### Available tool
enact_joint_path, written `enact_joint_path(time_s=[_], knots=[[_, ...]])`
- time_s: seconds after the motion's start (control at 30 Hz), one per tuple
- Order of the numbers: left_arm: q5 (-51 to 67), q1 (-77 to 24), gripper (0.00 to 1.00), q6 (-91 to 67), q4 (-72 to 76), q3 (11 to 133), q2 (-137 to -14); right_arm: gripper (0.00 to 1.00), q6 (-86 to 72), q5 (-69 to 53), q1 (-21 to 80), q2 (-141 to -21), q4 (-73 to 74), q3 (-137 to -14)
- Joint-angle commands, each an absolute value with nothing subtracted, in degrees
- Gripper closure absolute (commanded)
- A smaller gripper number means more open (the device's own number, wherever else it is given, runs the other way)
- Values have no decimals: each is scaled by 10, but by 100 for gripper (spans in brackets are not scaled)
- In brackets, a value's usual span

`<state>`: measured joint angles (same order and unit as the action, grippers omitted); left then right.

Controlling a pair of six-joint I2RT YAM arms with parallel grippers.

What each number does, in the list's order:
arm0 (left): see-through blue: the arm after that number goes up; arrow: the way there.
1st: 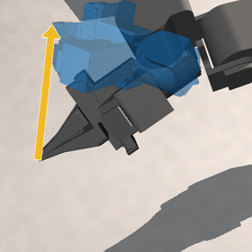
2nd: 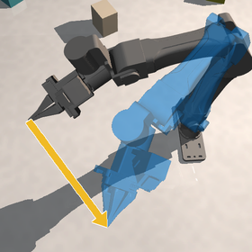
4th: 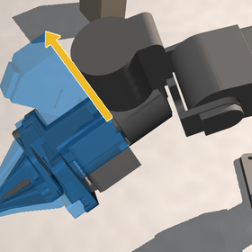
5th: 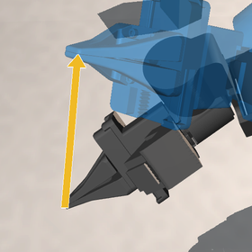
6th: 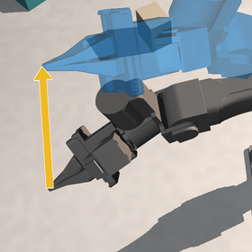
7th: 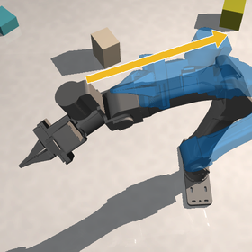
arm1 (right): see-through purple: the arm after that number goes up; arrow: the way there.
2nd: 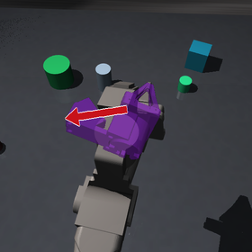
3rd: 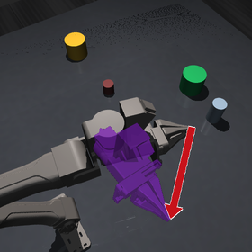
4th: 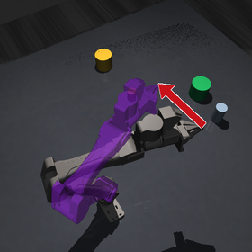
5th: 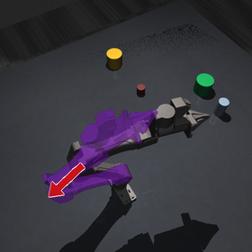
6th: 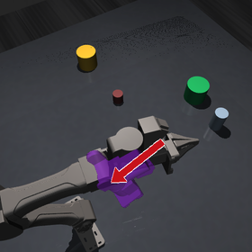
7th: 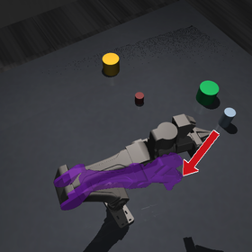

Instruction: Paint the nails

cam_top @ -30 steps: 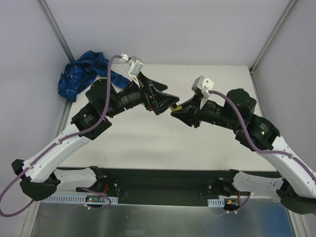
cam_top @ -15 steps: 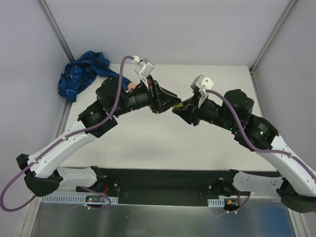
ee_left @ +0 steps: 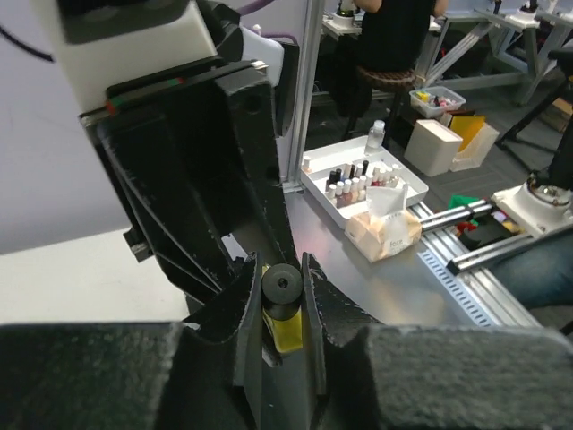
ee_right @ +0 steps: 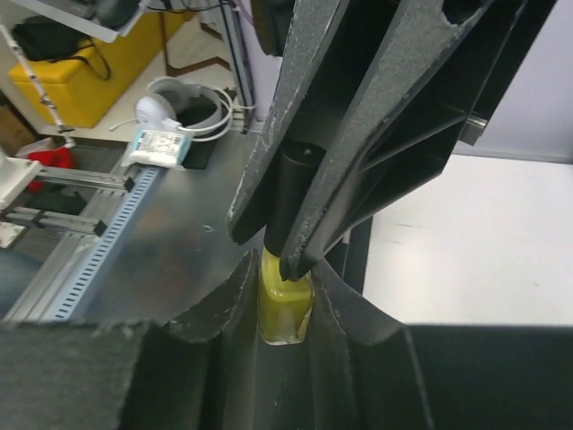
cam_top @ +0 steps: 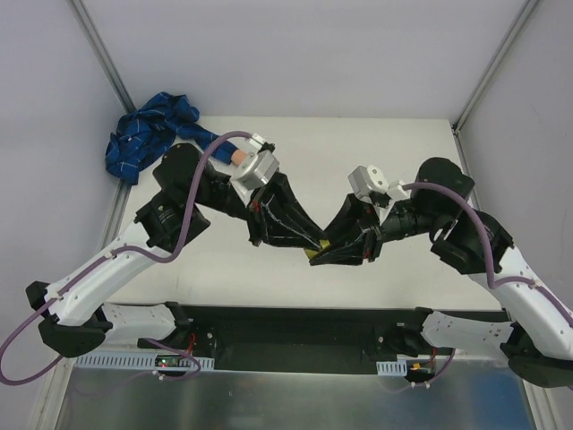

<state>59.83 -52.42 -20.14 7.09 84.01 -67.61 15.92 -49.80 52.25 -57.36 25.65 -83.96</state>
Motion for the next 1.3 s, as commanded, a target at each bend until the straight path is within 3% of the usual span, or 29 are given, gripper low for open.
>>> enact_joint_path(time_s=[0.0,0.03,0.07,0.2,0.27,0.3,0.43,0.57,0.73,0.93,1.03,1.17,1.2,1.23,1.27], knots=[[628,-519,100,-148,97,816,-638,100,127,-665,525,-554,172,-838],[601,-520,98,-144,89,816,-629,100,126,-656,522,-548,172,-839],[548,-519,75,-141,79,817,-626,100,127,-633,519,-546,178,-839],[412,-519,28,-136,47,819,-604,100,166,-539,506,-540,234,-852],[346,-519,22,-139,20,822,-592,100,186,-458,507,-541,266,-860],[290,-519,11,-144,8,829,-589,100,190,-431,506,-541,272,-860],[176,-519,7,-172,-60,858,-598,100,206,-286,510,-550,288,-863],[153,-519,6,-192,-63,861,-611,100,217,-124,531,-562,286,-867],[149,-520,6,-208,-70,874,-647,100,227,-67,555,-566,265,-860],[142,-521,18,-211,-87,890,-677,100,226,-26,572,-566,253,-848],[143,-524,32,-215,-88,894,-686,100,228,-19,577,-570,251,-847],[175,-526,67,-216,-91,907,-706,100,224,-23,583,-577,246,-848],[203,-525,87,-214,-92,911,-715,100,222,-32,583,-577,245,-848],[231,-525,100,-209,-93,914,-719,100,221,-68,583,-577,243,-847],[265,-524,100,-194,-93,920,-722,100,235,-109,583,-576,245,-848]])
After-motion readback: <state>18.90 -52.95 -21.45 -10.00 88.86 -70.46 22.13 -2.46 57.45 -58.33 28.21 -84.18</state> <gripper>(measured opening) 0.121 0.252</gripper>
